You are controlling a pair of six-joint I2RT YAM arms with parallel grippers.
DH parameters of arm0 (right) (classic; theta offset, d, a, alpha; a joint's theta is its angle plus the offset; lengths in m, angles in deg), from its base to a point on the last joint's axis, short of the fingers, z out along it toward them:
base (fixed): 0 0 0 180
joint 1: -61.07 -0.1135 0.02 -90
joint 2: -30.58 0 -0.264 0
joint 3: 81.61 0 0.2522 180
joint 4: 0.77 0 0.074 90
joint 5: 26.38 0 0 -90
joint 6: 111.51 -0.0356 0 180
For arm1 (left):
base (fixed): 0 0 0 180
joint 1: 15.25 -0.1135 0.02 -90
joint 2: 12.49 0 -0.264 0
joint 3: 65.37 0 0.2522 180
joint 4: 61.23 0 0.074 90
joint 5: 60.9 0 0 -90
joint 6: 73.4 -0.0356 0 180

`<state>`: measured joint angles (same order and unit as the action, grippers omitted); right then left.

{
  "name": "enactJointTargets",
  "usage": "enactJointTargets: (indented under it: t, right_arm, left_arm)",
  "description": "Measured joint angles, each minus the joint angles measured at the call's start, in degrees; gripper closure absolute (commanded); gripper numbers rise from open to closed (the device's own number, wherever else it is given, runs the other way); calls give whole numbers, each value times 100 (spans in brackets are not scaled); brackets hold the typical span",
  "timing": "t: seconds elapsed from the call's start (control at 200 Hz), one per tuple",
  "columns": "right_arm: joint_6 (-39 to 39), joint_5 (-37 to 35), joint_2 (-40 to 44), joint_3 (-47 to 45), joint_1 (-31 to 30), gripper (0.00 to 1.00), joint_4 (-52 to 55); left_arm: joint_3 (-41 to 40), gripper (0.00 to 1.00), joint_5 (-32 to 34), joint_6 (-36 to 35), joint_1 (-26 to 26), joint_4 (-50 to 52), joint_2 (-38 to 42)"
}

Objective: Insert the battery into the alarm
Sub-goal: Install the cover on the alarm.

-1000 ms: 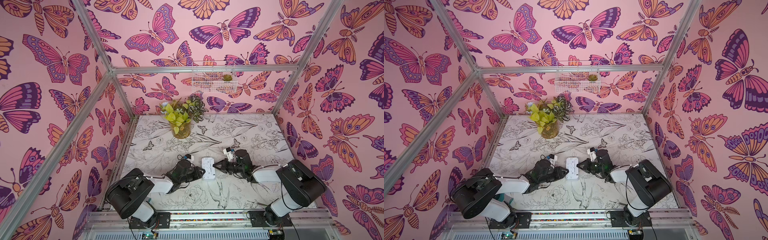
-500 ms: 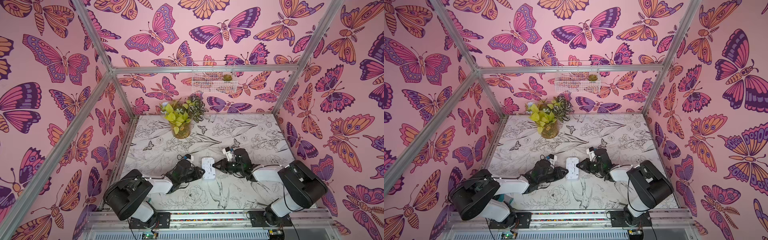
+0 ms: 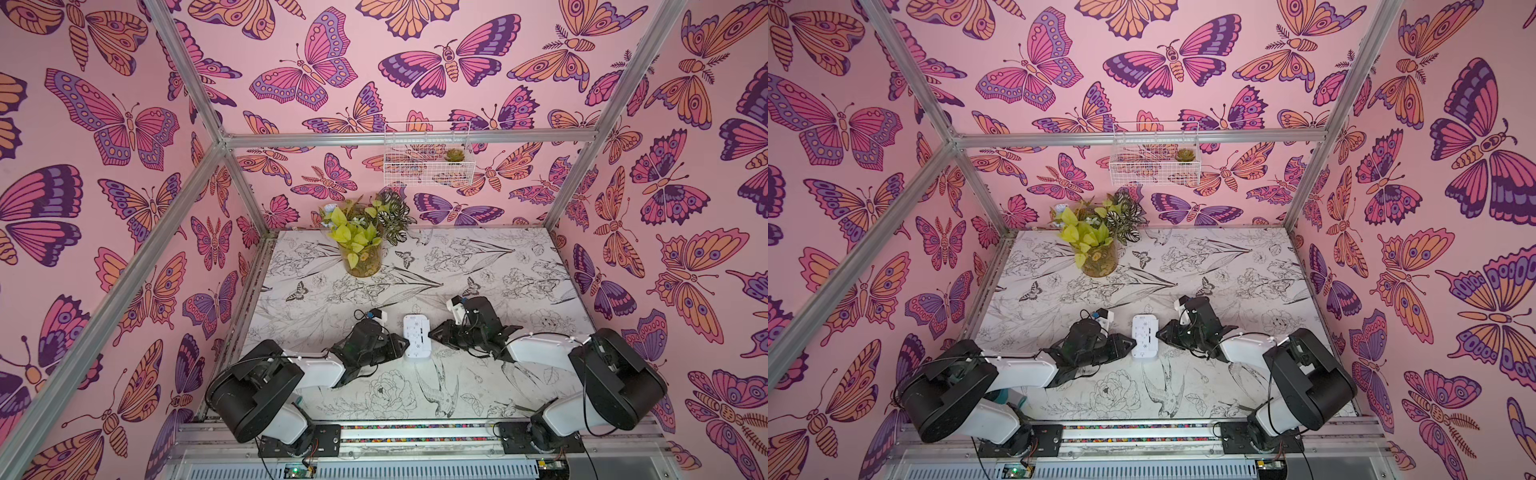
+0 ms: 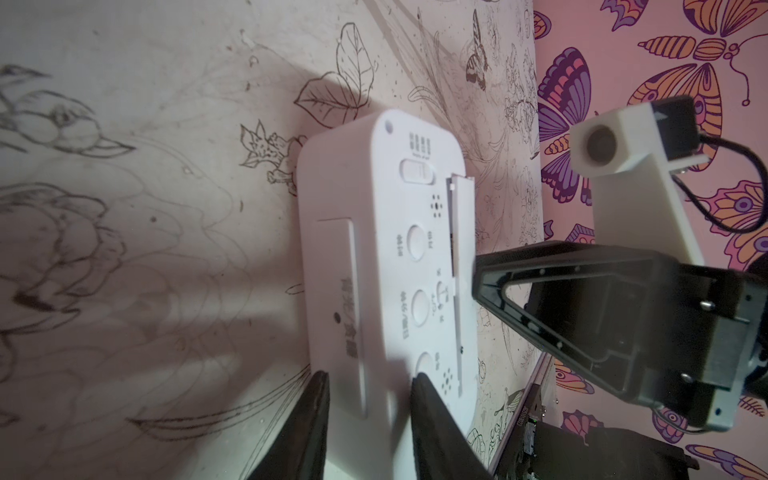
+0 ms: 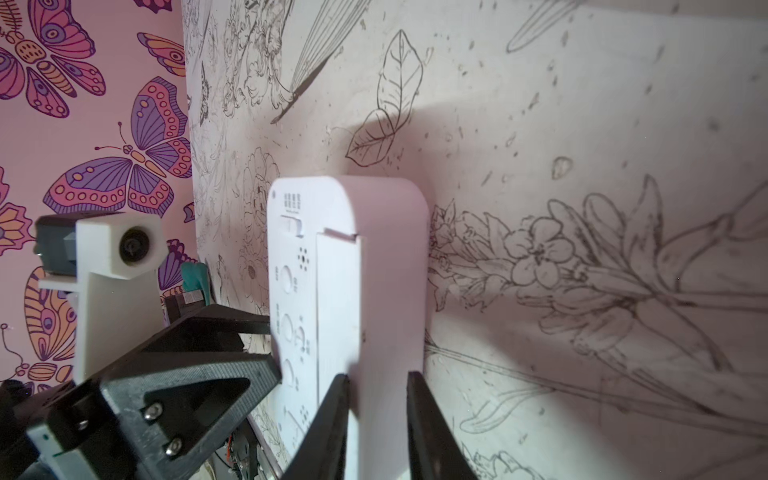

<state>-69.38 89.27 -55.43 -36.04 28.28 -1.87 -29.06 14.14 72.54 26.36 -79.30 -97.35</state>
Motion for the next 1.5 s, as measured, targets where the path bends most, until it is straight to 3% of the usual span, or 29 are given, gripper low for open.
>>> enactJointTargets:
  t: [0.931, 1.417, 1.497]
  right_arm:
    - [190, -505, -116, 522, -225, 70, 616]
    - [339, -962, -251, 774, -514, 72, 866]
    - [339, -992, -251, 782, -520, 69, 887]
  left_arm:
    - [306, 58, 131, -37, -111, 337, 92]
    - [428, 59, 87, -13, -184, 221, -299]
    - [433, 59, 85, -13, -184, 188, -302]
